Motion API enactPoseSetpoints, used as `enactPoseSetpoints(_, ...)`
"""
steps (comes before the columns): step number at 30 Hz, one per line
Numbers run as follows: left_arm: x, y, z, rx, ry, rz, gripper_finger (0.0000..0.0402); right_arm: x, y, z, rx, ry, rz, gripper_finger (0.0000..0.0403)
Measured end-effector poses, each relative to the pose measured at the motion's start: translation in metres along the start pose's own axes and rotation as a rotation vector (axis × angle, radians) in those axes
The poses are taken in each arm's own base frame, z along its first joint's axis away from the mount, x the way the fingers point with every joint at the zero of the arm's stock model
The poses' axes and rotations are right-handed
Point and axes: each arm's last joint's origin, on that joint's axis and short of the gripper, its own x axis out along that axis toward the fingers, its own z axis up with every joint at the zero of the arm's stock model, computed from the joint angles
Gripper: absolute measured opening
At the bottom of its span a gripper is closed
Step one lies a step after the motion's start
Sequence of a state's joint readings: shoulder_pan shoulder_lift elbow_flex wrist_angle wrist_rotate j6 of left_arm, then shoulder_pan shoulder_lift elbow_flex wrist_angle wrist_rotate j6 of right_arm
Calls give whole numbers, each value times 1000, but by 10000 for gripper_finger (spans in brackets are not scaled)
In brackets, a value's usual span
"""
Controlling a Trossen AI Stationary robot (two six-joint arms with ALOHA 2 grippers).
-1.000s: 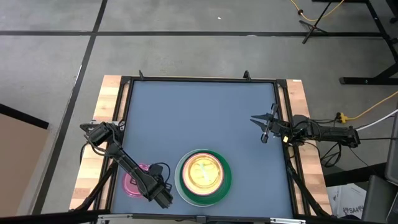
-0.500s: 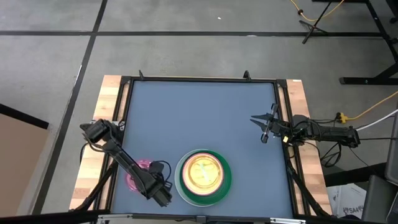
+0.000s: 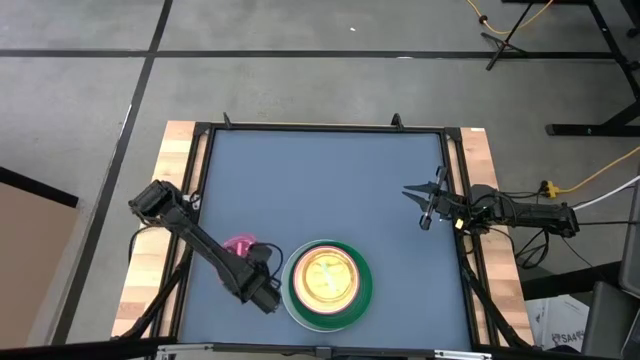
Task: Stack plastic plates
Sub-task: Stack the pink plate on the green plate
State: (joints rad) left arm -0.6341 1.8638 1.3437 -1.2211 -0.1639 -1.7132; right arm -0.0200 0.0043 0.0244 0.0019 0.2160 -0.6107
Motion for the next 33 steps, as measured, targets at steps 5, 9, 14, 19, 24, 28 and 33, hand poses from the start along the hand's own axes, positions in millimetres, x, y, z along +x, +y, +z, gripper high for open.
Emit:
enactPoseSetpoints(5,3,-1,22,104,-29,14,0,0,0,0,0,0,0,62)
enactPoseSetpoints(9,6,-2,43,178,-72,30,0,0,0,0,0,0,0,62)
enactPoseSetpoints(14,10,-1,66,264,-110,52,0,0,0,0,0,0,0,62)
enactPoseSetpoints(19,14,-1,85,323,-142,69,0,0,0,0,0,0,0,62)
enactPoseSetpoints(24,16,-3,97,362,-172,54,0,0,0,0,0,0,0,62)
enactPoseSetpoints(28,18,-5,106,386,-182,25,0,0,0,0,0,0,0,62)
enactPoseSetpoints(33,14,-10,112,455,-201,-6,0,0,0,0,0,0,0,62)
